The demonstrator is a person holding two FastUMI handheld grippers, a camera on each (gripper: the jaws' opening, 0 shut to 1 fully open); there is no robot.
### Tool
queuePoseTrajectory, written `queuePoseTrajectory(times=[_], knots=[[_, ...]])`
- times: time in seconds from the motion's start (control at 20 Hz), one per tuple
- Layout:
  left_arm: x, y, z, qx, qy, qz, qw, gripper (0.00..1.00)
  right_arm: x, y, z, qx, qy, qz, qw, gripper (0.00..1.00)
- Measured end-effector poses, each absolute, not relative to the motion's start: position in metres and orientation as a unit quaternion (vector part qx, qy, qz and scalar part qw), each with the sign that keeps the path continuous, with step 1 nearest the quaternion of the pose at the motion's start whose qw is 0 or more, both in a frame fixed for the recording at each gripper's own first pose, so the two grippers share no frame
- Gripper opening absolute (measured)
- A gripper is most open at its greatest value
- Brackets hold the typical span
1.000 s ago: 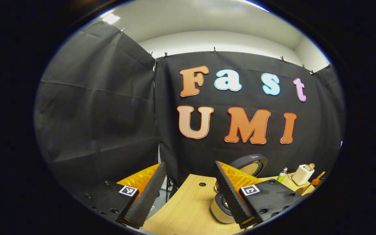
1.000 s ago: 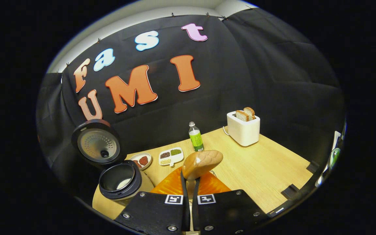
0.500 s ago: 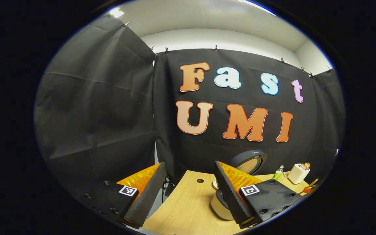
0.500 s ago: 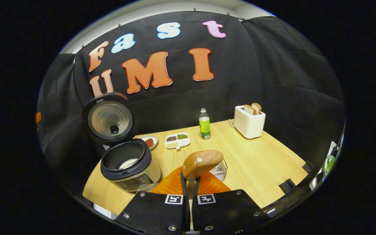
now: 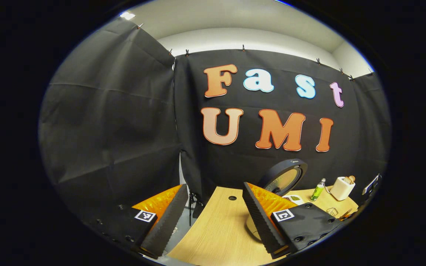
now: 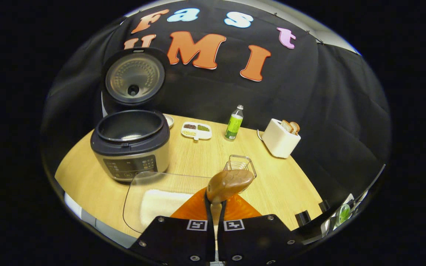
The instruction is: Close the left gripper, press the button to open the rice cooker; take a wooden spoon from the chopstick holder with the right hand, scoop a spoonful of rice and pour it into the rice cooker, then put the wooden spoon back into the chopstick holder.
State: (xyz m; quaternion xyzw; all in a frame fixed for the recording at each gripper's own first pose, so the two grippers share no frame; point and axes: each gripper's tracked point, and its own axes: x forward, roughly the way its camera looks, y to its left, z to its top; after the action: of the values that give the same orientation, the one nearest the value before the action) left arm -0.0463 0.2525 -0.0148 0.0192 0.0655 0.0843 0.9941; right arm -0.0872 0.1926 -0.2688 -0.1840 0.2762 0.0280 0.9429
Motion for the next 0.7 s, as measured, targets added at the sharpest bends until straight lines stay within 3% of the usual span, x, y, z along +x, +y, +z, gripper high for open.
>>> queuePoseTrajectory(times=[0.25, 0.7], knots=[[-0.047, 0.256, -0.017, 0.028, 0.069, 0.083, 0.994, 0.99, -0.094, 0.203, -0.282, -0.202, 0.300, 0.020, 0.932, 0.02], [-0.043, 0.257, -0.026, 0.017, 0.081, 0.078, 0.994, 0.96, -0.108, 0.230, -0.298, -0.047, 0.353, 0.028, 0.934, 0.02]])
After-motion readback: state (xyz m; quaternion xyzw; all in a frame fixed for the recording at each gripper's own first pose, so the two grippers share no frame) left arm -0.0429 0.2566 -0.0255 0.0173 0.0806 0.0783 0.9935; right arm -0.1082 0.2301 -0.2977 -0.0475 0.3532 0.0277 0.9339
